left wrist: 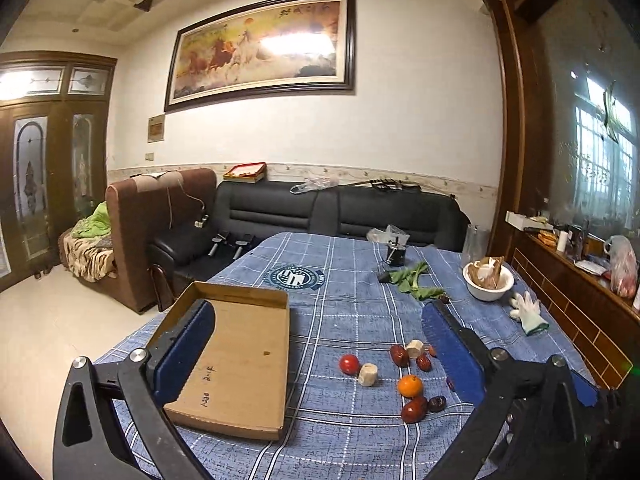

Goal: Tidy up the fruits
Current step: 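Move both tools toward the cluster of fruits beside the cardboard tray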

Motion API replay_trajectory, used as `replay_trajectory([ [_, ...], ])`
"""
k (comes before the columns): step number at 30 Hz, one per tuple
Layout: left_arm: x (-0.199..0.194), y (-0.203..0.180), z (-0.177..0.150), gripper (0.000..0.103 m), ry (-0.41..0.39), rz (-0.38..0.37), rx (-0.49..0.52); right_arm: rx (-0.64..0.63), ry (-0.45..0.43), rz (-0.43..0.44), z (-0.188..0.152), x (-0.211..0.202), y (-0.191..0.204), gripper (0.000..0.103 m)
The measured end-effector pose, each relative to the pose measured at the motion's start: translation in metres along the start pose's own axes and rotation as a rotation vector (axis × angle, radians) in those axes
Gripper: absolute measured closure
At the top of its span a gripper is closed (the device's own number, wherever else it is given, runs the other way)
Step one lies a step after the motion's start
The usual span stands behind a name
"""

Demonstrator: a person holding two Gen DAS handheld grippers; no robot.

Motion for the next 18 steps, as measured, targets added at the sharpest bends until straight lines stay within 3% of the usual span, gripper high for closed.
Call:
replay_trajectory([
  [3,0.008,-0.006,-0.006,0.000,0.040,-0.024,0.001,-0.037,-0.022,-0.010,0.000,-0.006,0.005,0.001],
  [8,0.024,-0.026,-0.024,0.000,0.079,-0.027,0.066,0.027,-0.043,-0.012,0.003,-0.006,-0.011,0.001],
  [11,0.037,-0.046,-0.042,0.000,0.150,-0.107,0.097,0.067,-0.029,-0.012,0.004,-0.001,-0.024,0.001],
  [14,0.051,-0.072,-0.065,0.000,0.253,-0.239,0.112,0.097,-0.006,-0.015,0.000,0.008,-0.038,0.001],
  [18,0.067,-0.100,-0.094,0.000,0.371,-0.342,0.143,0.096,0.006,-0.092,-0.007,0.015,-0.061,0.002],
])
Point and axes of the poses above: each gripper's, at about its wrist camera, not at the fingertips, and x roughly the way its jaws point, y to its left, z to its top, the point moved 8 cm from there along x, roughly the way its jaws point, and after that the axes turned 12 degrees about z, right-handed, at the moved point
